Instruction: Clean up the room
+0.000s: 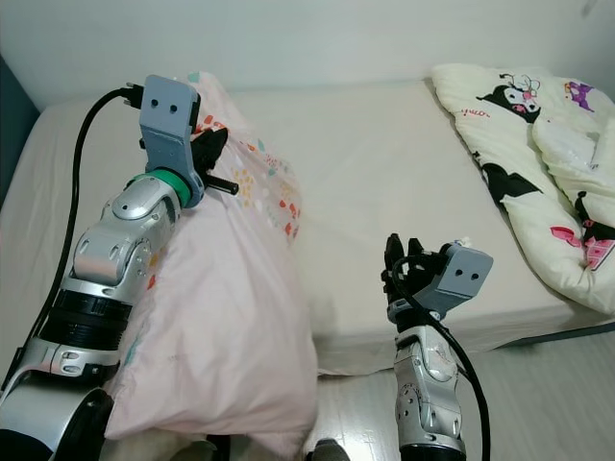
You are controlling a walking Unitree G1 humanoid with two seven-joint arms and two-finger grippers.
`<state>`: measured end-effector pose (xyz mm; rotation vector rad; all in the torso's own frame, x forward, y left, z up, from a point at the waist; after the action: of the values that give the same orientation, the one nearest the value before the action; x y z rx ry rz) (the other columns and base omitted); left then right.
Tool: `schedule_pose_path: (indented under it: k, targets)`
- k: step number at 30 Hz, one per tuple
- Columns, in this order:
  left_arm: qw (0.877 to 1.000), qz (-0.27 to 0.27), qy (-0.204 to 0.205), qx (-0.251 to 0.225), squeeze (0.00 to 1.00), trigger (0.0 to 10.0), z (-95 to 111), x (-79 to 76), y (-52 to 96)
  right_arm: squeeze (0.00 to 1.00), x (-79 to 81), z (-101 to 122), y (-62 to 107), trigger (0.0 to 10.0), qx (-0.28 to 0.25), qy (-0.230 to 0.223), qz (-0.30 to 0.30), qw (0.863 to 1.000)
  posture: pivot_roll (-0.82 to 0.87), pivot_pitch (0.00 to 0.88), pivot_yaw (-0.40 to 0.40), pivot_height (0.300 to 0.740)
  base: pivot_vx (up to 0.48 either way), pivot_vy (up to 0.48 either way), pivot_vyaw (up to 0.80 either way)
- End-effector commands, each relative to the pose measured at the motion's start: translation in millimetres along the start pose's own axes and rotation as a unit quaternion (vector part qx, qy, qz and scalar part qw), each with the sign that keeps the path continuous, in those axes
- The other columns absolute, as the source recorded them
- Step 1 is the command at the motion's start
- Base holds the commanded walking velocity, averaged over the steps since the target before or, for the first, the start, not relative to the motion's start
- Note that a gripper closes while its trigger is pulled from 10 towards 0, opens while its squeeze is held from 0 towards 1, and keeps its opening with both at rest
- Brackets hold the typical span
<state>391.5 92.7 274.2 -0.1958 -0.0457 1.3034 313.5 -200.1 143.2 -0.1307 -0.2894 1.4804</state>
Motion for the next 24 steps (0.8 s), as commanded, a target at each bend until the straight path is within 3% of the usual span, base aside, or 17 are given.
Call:
schedule_pose_path:
  k: [1, 24]
  targets:
    - [0.998, -0.012, -0.006, -0.058, 0.0, 10.0, 25.2, -5.3, 2.5, 0.0, -3.2, -6.2, 3.8, 10.0, 0.011, -0.003, -0.008, 1.0, -0.06, 0.112, 0.085, 0.739, 0.0, 0.311, 0.0]
    - [0.998, -0.013, -0.013, -0.061, 0.0, 10.0, 27.3, -5.2, 1.5, 0.0, -3.3, -9.2, 4.9, 10.0, 0.016, -0.006, -0.01, 1.0, -0.06, 0.116, 0.088, 0.739, 0.0, 0.444, 0.0]
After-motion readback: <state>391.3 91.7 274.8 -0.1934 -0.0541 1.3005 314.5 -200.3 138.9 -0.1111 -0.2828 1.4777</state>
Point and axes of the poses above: a point about 5 cm out from each wrist's last joint towards the gripper, its own y axis pointing back from the gripper into the wrist, its own z axis along the axis of the wrist's last joint, x = y × z, the point moved 2 cm from there along -y, pointing out of the wrist towards the gripper, and after that the axes turned 11 degrees about y, right-handed, at the moved point
